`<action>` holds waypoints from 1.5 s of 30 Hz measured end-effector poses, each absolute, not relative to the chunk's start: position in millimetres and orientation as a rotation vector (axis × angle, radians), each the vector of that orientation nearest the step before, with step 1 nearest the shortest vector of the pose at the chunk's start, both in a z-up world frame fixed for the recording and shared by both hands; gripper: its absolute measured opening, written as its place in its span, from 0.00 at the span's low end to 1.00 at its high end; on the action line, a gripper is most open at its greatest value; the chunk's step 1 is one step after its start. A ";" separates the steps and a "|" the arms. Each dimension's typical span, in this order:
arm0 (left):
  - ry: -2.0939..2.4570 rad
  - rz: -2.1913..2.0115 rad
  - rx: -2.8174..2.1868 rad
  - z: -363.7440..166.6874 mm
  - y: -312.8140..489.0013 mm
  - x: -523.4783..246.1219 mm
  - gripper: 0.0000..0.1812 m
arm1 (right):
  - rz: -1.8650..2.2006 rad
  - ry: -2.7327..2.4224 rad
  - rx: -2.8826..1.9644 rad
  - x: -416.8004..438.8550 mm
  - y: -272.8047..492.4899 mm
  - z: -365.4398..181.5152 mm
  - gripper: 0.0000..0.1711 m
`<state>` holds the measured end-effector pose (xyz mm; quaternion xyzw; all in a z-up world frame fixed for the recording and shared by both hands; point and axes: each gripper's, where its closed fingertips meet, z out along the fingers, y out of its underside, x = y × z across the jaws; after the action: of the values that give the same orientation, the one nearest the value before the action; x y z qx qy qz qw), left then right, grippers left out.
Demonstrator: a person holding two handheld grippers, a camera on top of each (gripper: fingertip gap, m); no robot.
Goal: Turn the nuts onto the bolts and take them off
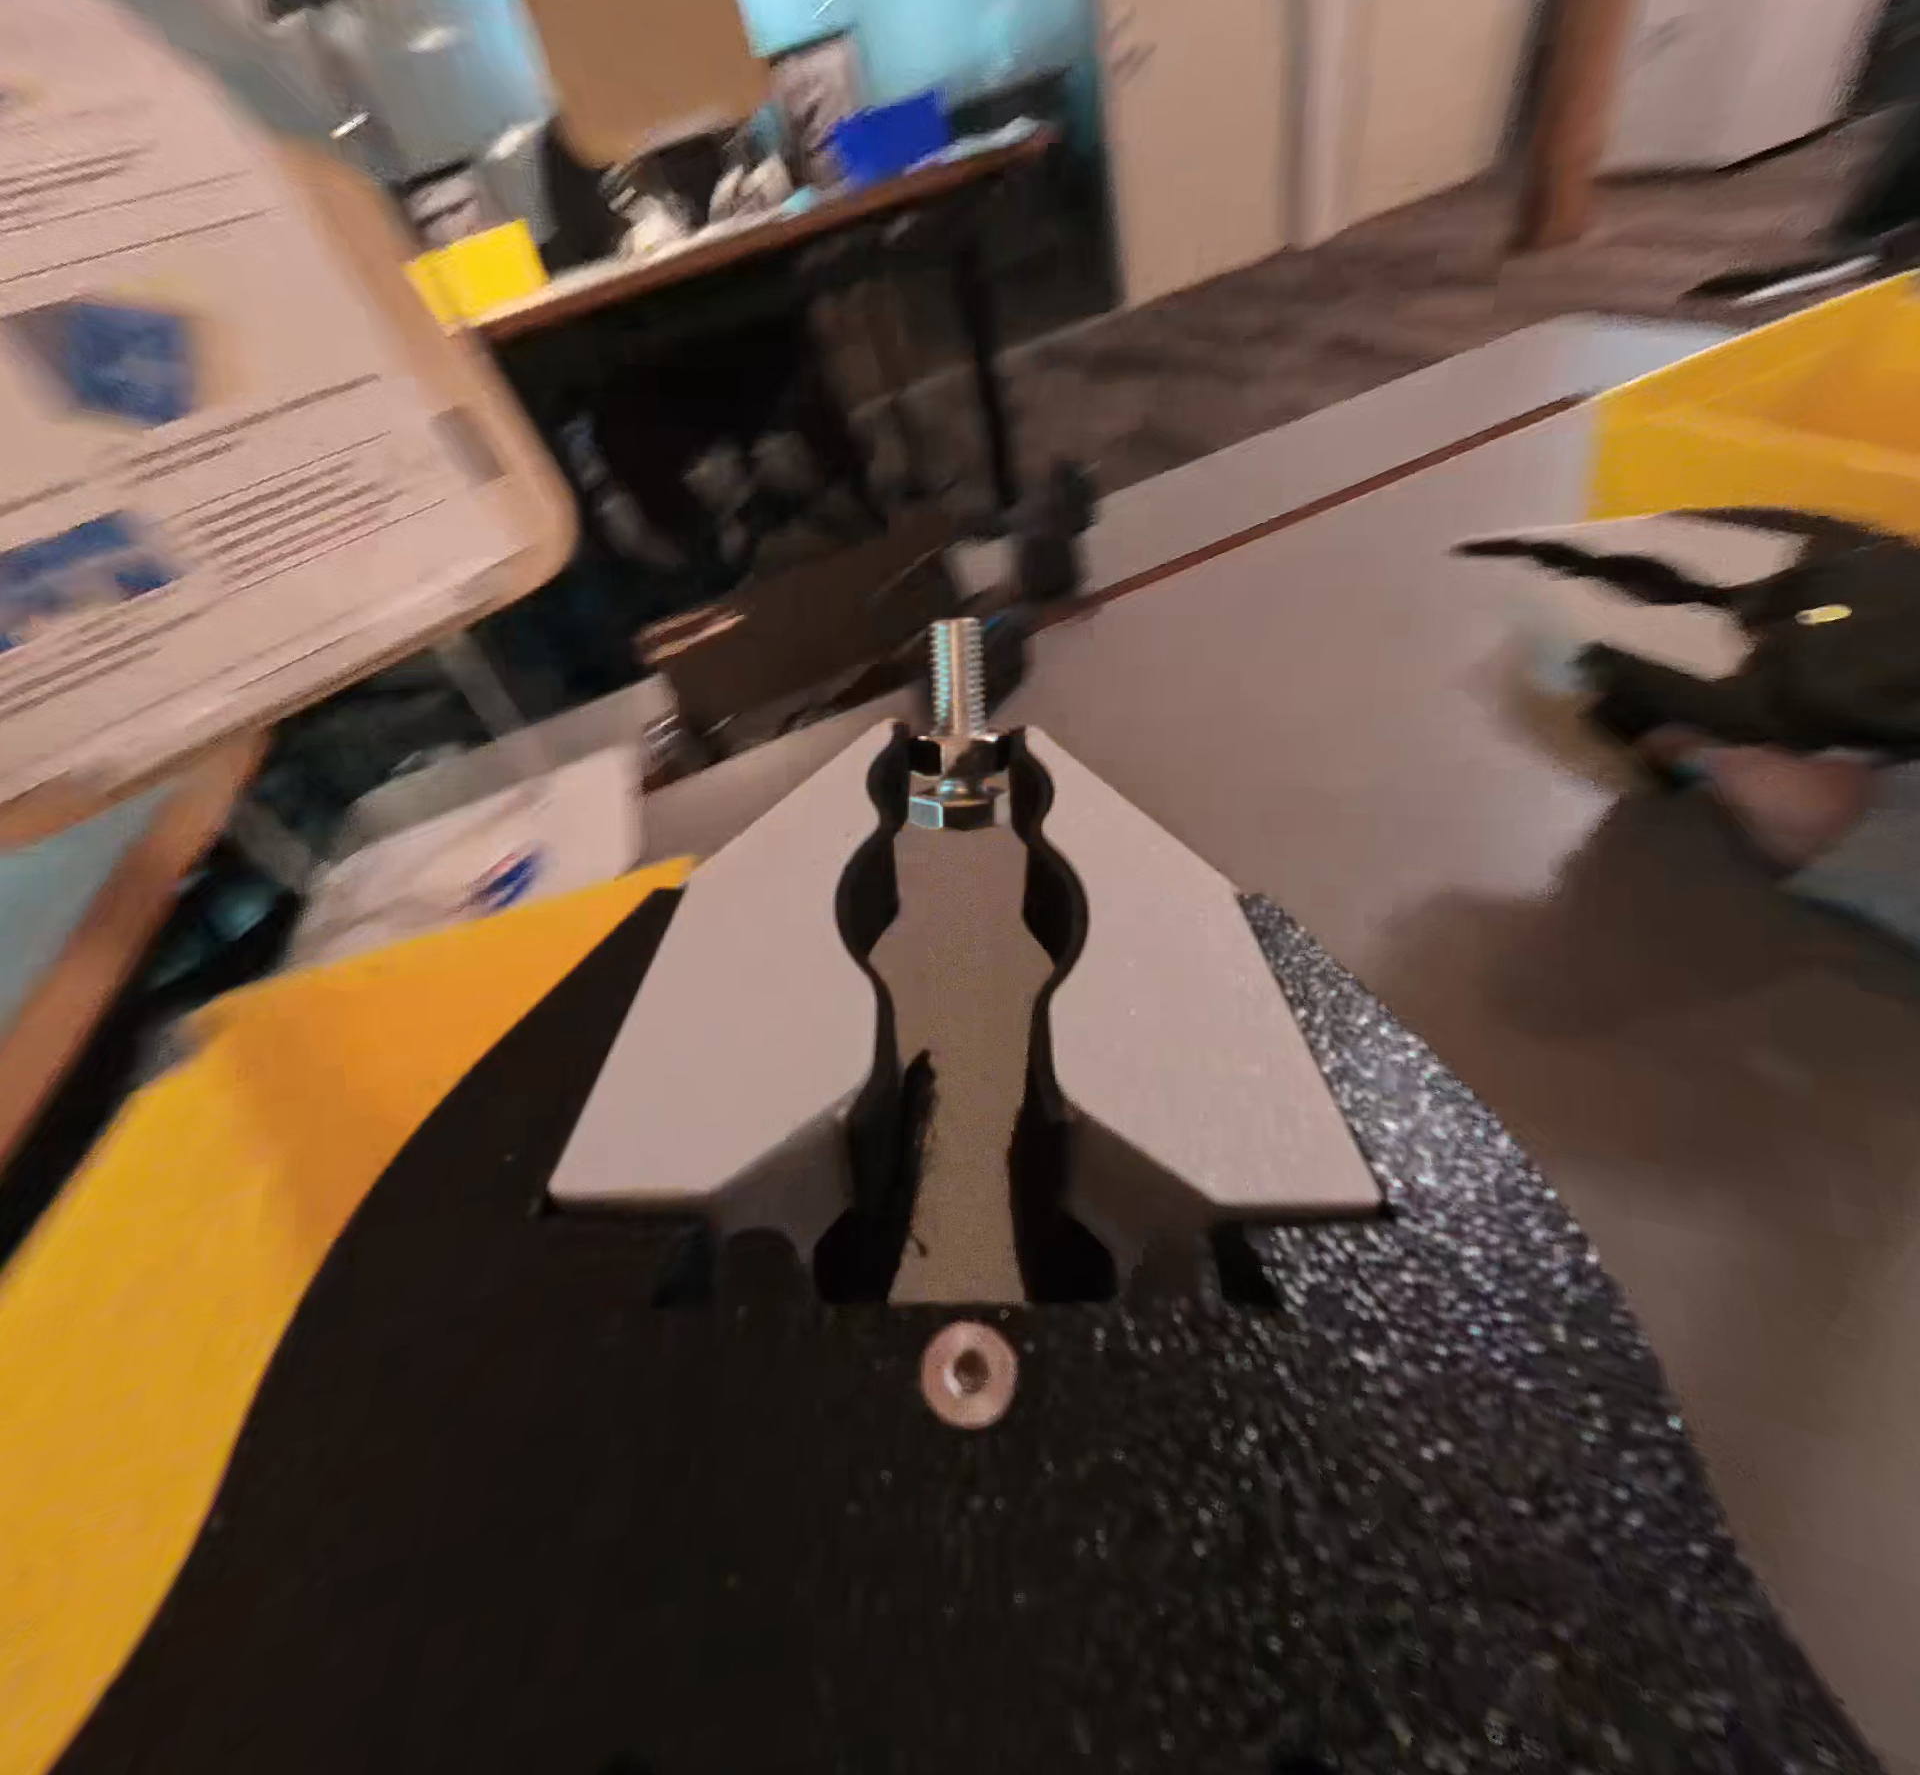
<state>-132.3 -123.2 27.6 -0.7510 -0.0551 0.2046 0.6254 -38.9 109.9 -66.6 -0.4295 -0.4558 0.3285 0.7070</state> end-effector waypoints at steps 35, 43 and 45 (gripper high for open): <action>0.732 0.491 -1.506 -101.5 89.6 -45.2 0.09 | 1.616 -1.279 -1.273 -53.3 81.4 -90.4 0.05; 0.774 0.268 -1.618 -121.3 85.2 -39.7 0.22 | 1.549 -1.347 -1.219 -50.0 82.1 -92.2 0.05; 0.775 0.213 -1.612 -120.6 83.6 -35.4 0.18 | 1.538 -1.383 -1.185 -47.7 79.8 -92.4 0.05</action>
<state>-35.4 83.6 -120.6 -0.7013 0.3372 0.0927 0.6212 -47.7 79.8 -92.4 -0.4618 -0.5391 0.5993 0.3700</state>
